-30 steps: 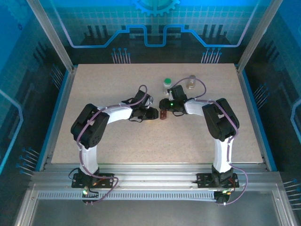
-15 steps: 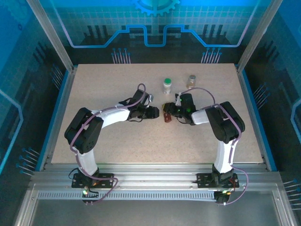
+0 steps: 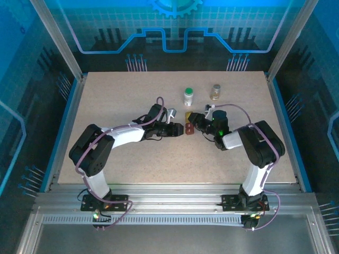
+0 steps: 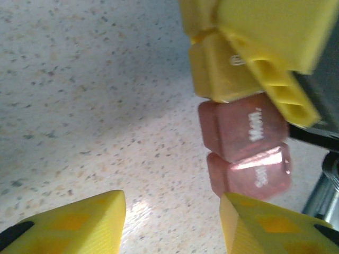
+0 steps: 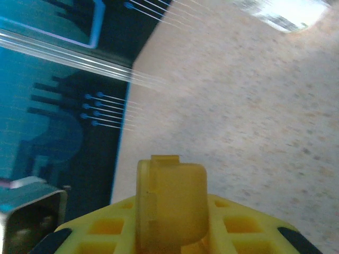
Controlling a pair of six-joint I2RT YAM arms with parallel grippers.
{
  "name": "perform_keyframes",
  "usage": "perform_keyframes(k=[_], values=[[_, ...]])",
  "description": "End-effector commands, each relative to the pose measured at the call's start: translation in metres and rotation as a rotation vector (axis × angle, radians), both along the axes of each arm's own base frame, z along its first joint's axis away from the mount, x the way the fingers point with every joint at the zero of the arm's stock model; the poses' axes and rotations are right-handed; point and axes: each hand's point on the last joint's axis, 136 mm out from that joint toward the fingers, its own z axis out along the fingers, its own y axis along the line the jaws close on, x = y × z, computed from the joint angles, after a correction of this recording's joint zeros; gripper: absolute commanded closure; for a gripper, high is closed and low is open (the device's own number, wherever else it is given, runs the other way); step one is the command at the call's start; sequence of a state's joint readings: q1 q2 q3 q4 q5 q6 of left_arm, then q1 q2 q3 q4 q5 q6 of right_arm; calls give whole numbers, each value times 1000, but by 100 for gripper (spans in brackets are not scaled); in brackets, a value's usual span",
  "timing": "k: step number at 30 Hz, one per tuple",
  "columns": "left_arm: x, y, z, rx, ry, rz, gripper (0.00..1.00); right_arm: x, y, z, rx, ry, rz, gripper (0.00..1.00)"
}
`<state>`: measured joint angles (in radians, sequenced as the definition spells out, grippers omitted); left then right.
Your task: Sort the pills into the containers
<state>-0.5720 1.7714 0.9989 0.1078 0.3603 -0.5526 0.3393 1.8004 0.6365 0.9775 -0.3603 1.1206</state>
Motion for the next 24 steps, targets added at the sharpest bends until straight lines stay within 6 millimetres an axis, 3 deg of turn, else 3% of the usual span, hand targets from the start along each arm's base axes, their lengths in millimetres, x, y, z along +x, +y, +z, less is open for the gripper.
perform_keyframes(k=[1,6,11,18,24], values=[[-3,-18,29,-138,-22,-16,46,-3,3,48,69,-125,-3,88],[-2,-24,47,-234,-50,3,43,-10,9,72,90,-164,19,88],[-11,-28,75,-356,-90,-23,42,-13,14,82,135,-173,41,88],[-25,-20,87,-387,-104,-34,42,-17,15,92,145,-179,49,88],[-30,-3,89,-261,-144,-26,41,-22,14,105,126,-195,59,88]])
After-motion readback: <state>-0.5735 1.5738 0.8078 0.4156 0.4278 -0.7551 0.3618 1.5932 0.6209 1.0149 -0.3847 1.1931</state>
